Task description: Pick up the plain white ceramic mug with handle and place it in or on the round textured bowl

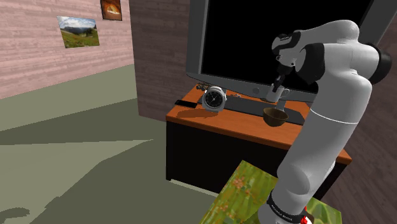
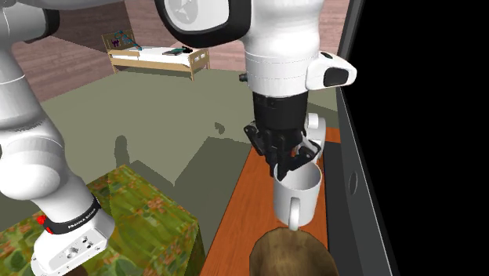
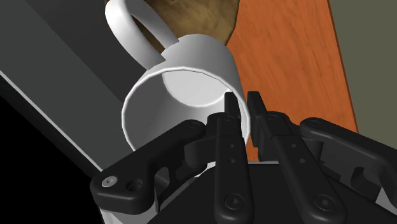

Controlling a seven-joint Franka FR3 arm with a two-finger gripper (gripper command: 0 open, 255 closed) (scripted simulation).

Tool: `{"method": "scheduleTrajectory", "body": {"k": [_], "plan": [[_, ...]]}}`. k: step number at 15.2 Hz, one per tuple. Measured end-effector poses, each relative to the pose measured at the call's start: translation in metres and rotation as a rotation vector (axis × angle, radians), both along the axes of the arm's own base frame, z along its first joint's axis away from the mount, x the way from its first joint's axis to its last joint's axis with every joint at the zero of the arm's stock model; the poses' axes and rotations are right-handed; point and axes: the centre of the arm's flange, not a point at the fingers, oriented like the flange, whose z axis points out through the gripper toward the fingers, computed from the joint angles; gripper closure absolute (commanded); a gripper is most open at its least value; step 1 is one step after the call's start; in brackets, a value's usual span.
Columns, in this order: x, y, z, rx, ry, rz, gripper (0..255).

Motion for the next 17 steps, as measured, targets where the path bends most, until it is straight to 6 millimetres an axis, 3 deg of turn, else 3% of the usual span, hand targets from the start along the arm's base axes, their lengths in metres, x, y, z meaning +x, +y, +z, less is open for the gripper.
{"method": "scheduleTrajectory", "body": {"k": [6, 17], "plan": [[-0.056, -0.045, 0.009, 0.0, 0.0, 0.0, 255], [-0.062, -0.049, -0.045, 0.0, 0.0, 0.002, 255]]}}
